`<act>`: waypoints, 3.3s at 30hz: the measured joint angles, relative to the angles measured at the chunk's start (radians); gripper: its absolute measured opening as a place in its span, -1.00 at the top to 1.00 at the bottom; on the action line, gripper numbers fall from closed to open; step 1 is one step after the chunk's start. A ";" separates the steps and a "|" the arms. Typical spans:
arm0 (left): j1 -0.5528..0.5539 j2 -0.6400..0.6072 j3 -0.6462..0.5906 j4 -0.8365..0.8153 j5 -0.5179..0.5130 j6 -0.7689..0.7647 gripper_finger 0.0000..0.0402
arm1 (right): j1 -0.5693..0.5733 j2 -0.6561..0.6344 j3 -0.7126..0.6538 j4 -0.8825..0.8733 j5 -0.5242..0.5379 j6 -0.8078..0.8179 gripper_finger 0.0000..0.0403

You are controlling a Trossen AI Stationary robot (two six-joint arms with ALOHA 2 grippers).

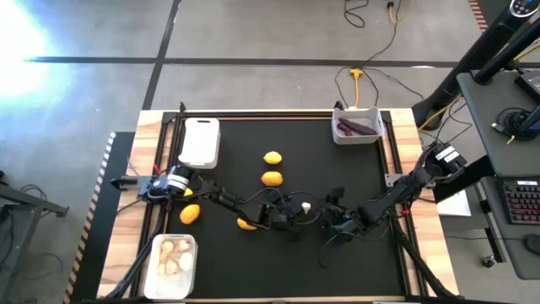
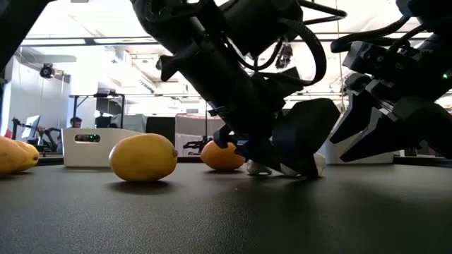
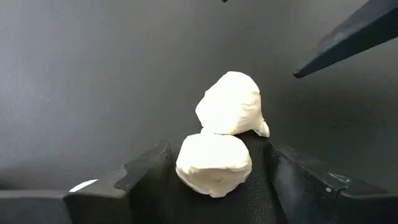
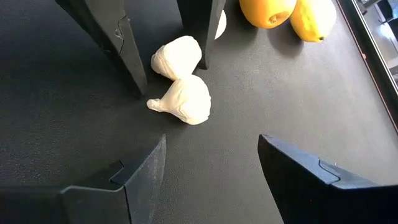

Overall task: Sort produce into baskets
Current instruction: Put the small garlic into the bottom white bin

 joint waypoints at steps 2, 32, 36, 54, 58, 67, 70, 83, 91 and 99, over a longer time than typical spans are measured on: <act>0.000 0.000 0.000 0.005 0.000 0.004 -0.14 | 0.000 0.000 0.000 0.000 0.000 0.000 -0.24; -0.425 -0.185 0.546 -1.503 0.277 -0.652 0.56 | 0.000 0.000 0.000 0.008 -0.001 0.013 -0.24; -0.530 -0.230 0.467 -1.518 0.342 -0.879 0.57 | 0.000 0.000 -0.003 0.032 -0.001 0.009 -0.24; -0.733 -0.493 -0.203 -1.291 0.744 -1.510 0.51 | 0.000 0.000 -0.006 0.057 -0.005 0.000 -0.24; -0.711 -0.501 -0.247 -1.267 0.816 -1.434 0.35 | 0.000 0.000 -0.006 0.056 -0.005 0.000 -0.24; -0.635 -0.502 -0.162 -1.308 0.862 -1.266 -0.06 | 0.000 0.000 -0.010 0.056 -0.005 -0.003 -0.24; -0.584 -0.502 -0.093 -1.336 0.728 -1.200 -0.11 | 0.000 0.000 -0.010 0.056 -0.005 -0.002 -0.24; -0.317 -0.496 0.104 -1.057 -0.059 -0.588 -0.09 | 0.000 0.000 -0.010 0.057 -0.005 -0.002 -0.24; -0.202 -0.385 -0.008 -0.411 -0.214 -0.109 -0.07 | 0.000 0.000 -0.010 0.048 -0.005 -0.013 -0.24; -0.066 -0.184 -0.002 -0.090 -0.075 0.004 -0.07 | 0.000 0.000 -0.010 0.038 -0.005 -0.018 -0.24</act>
